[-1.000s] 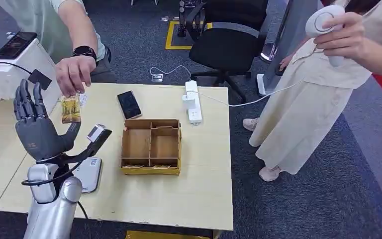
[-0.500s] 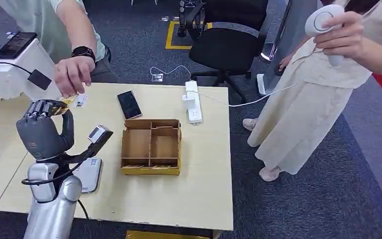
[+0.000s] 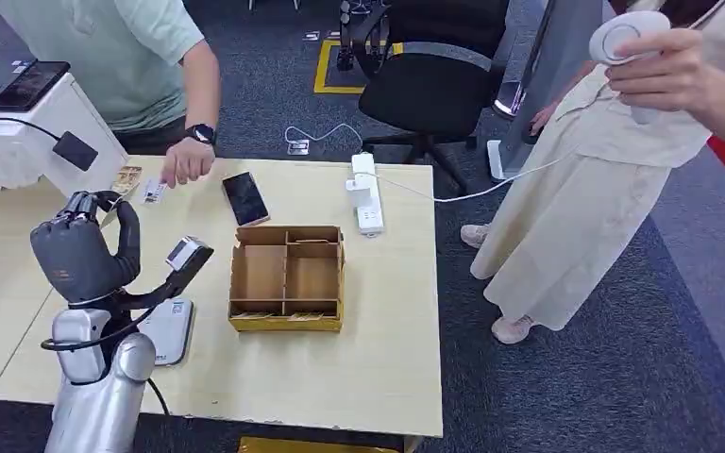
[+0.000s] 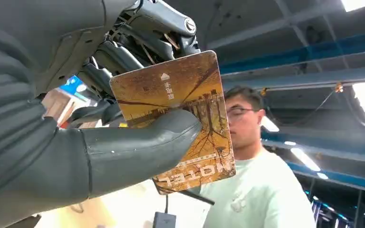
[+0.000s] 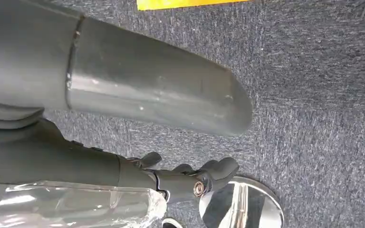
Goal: Pass the card to the sensor for recognition and then transmit it.
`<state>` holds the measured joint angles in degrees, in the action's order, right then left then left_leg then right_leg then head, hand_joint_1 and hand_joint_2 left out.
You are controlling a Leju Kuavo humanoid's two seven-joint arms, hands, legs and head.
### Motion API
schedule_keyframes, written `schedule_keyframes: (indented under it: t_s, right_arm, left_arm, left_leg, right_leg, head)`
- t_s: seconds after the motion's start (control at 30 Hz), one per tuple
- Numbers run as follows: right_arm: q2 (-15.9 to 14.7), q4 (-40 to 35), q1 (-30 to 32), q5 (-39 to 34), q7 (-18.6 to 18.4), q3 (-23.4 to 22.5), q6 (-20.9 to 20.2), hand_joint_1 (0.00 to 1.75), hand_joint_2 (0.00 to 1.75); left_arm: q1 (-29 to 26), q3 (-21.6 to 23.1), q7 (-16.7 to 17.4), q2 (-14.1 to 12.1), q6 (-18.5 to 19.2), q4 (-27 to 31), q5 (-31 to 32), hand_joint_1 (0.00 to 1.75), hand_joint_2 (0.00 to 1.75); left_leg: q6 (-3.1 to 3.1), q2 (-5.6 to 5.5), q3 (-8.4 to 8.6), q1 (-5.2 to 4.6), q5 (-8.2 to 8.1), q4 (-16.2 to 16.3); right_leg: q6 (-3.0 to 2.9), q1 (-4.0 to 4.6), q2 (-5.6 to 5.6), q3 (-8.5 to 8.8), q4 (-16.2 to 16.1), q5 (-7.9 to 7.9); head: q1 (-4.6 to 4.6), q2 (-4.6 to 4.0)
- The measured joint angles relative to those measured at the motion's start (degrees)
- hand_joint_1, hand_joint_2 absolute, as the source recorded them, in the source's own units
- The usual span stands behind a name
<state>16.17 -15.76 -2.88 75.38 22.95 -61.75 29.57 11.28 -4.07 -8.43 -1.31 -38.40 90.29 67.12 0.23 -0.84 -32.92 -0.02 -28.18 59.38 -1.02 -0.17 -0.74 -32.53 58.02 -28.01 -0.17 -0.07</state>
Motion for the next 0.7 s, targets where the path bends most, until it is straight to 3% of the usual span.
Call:
schedule_keyframes:
  t_s: [0.23,0.37,0.5,0.7]
  right_arm:
    - [0.00,0.00,0.00,-0.68,-0.09,0.00,-0.13,0.00,0.00]
    - [0.00,-0.39,0.50,-1.44,-0.15,0.00,-0.98,0.00,0.00]
    - [0.04,-1.22,1.03,-1.88,-0.15,0.00,-1.35,0.00,0.00]
    - [0.07,-2.23,1.47,-2.21,-0.07,0.00,-1.79,0.00,0.00]
  left_arm:
    - [-0.09,2.76,2.01,-3.15,0.70,-0.75,-9.93,1.75,1.75]
    - [-1.51,4.63,0.68,-5.34,8.75,-0.74,-28.61,1.75,1.75]
    - [-3.41,4.77,-1.16,-6.26,15.92,0.11,-41.38,1.75,1.75]
    - [-5.14,4.76,-1.01,-7.15,21.96,1.42,-51.26,1.75,1.75]
  left_leg:
    - [0.00,0.00,0.00,0.00,0.00,0.00]
    - [0.00,0.02,0.00,0.00,0.00,-0.01]
    - [0.00,0.02,-0.02,0.00,-0.01,-0.01]
    - [0.00,0.01,-0.03,0.00,-0.01,-0.01]
  right_leg:
    - [0.00,0.00,0.00,-0.02,0.00,0.00]
    - [0.00,0.00,-0.04,-0.02,0.00,0.00]
    - [0.00,0.00,-0.04,-0.03,0.00,-0.02]
    - [0.01,0.00,-0.02,-0.02,-0.01,-0.02]
  head:
    - [0.00,0.00]
    - [0.00,0.00]
    - [-0.02,0.02]
    - [0.00,0.00]
